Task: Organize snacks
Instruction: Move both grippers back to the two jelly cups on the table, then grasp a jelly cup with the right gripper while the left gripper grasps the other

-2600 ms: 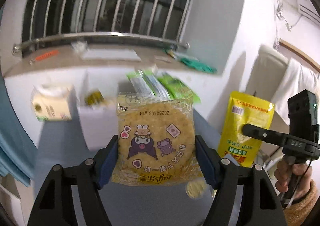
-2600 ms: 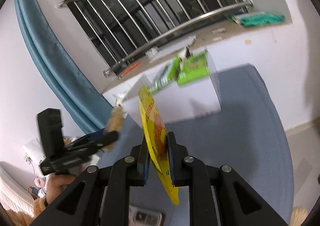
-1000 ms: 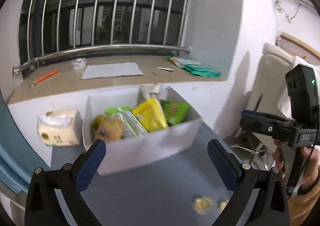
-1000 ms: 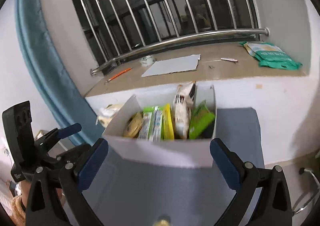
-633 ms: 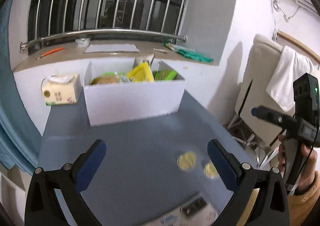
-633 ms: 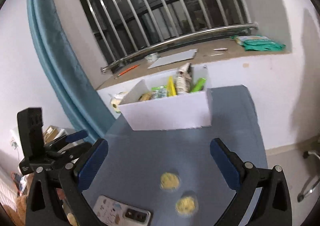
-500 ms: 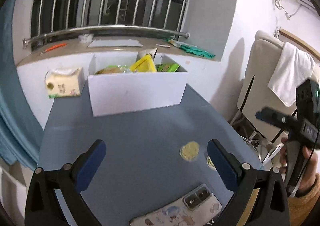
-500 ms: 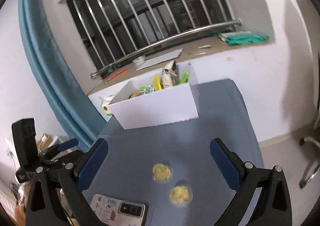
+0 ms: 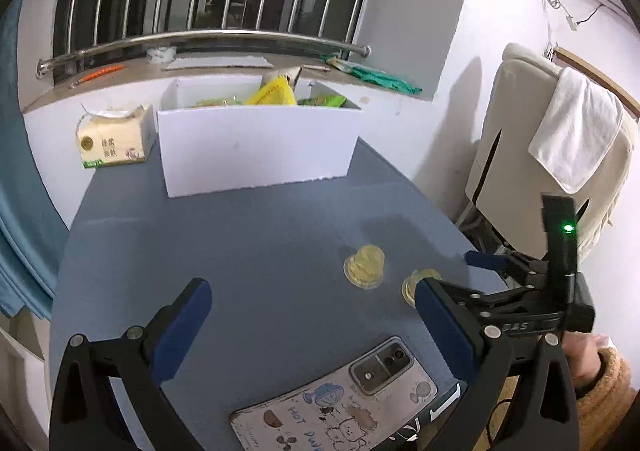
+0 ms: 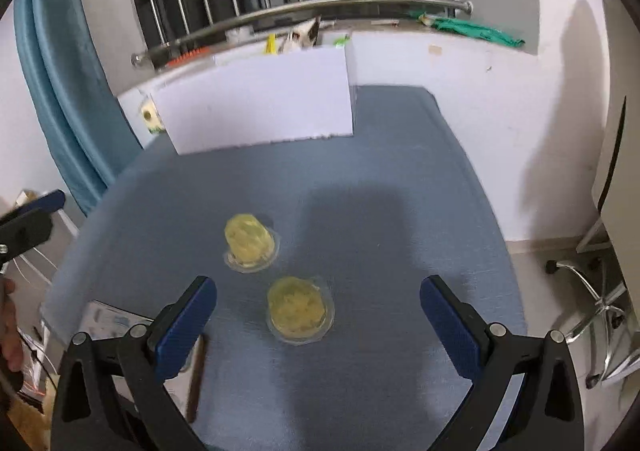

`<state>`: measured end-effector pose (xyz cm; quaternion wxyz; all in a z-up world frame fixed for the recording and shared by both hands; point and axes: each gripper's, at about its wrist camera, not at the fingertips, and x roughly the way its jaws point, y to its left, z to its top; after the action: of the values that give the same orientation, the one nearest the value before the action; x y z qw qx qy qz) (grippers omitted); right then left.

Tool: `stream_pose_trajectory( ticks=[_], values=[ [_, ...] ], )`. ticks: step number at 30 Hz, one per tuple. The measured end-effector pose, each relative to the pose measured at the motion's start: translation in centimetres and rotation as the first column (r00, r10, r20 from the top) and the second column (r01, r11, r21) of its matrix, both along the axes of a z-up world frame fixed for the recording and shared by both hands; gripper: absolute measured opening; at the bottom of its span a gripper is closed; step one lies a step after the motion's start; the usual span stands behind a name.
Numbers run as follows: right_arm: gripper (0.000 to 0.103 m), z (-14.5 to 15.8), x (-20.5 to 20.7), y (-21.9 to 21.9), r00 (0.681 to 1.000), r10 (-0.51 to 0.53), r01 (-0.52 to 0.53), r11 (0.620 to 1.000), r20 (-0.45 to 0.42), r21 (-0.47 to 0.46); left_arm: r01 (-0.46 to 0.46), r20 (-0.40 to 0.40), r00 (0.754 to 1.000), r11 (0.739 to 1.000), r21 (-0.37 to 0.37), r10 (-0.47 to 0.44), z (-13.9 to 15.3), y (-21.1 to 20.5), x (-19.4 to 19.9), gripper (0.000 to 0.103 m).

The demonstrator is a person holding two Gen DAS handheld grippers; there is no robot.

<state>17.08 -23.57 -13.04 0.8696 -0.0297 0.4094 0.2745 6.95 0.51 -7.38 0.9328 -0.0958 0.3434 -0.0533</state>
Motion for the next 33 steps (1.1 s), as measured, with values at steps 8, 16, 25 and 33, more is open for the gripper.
stream_pose_trajectory(
  ticks=[8, 16, 25, 33],
  values=[
    [0.035, -2.6, 1.2, 1.8, 0.998, 0.039, -0.04, 0.999, -0.058, -0.024, 0.039, -0.059, 0.998, 0.999, 0.019, -0.038, -1.8, -1.7, 1.5, 0.103],
    [0.034, -1.5, 0.3, -0.4, 0.998, 0.039, -0.036, 0.998, -0.058, 0.053, 0.123, -0.106, 0.987, 0.992, 0.025, -0.119, -3.0, -4.2, 4.8, 0.103],
    [0.034, 2.9, -0.9, -4.5, 1.0, -0.018, 0.015, 0.986, 0.016, 0.169, 0.254, -0.204, 0.953, 0.958, 0.131, -0.225, -5.0, -9.6, 10.9, 0.103],
    [0.034, 3.9, -1.1, -5.9, 0.999, -0.044, 0.037, 0.976, 0.027, 0.216, 0.242, -0.288, 0.938, 0.958, 0.151, -0.192, -7.1, -9.4, 13.4, 0.045]
  ],
)
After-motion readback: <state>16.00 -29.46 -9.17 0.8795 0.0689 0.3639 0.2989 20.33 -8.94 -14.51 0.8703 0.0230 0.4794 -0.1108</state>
